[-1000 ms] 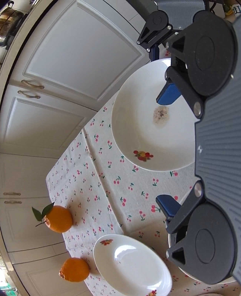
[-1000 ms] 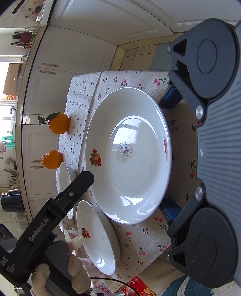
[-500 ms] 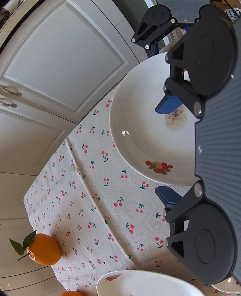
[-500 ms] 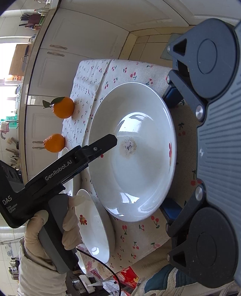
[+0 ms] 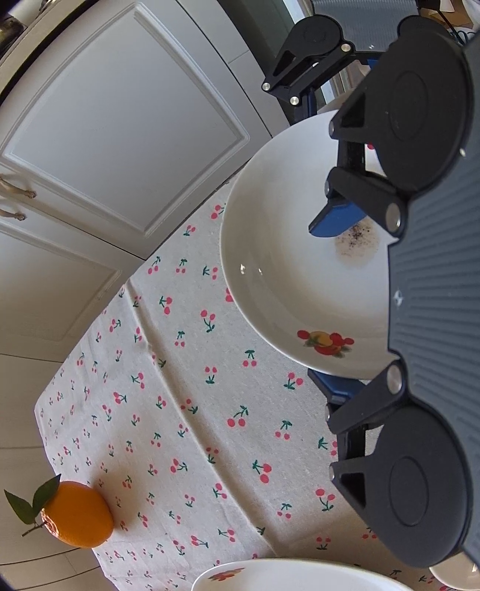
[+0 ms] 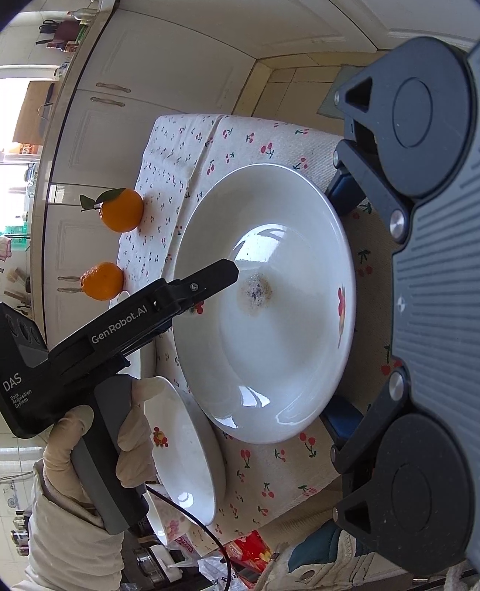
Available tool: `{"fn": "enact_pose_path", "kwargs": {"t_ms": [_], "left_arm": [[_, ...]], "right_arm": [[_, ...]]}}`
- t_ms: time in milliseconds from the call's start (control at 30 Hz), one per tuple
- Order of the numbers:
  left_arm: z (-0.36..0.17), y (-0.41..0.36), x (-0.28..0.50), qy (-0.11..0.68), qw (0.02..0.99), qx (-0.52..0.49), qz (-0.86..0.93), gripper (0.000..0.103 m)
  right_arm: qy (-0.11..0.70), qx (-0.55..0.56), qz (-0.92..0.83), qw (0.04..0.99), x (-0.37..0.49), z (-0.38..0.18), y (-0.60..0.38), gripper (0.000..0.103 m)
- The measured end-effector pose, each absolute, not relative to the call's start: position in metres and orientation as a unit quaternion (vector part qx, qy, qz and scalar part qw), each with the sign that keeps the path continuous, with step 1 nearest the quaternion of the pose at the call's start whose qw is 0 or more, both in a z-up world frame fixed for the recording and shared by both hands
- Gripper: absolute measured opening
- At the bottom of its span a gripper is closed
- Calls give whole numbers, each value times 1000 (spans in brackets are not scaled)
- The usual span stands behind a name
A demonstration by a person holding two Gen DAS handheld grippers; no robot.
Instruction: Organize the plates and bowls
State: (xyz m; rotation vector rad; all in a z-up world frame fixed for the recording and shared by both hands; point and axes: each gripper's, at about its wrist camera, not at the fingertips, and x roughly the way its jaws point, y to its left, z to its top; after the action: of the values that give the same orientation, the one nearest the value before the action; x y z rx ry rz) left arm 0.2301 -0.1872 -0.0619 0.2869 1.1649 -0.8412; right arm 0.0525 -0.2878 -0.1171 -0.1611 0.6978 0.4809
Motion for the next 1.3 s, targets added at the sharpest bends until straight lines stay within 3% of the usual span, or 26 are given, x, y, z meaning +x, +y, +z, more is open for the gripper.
{"fn": "enact_pose_path", "kwargs": {"t_ms": [700, 1300], "left_arm": [[-42, -180, 269, 493, 778, 101, -376, 74], [-62, -197, 311, 488, 783, 97, -374, 74]], "right_arm": [[339, -101, 239, 904, 103, -99, -294, 103], [352, -100, 218, 905, 137, -109, -305, 103]]}}
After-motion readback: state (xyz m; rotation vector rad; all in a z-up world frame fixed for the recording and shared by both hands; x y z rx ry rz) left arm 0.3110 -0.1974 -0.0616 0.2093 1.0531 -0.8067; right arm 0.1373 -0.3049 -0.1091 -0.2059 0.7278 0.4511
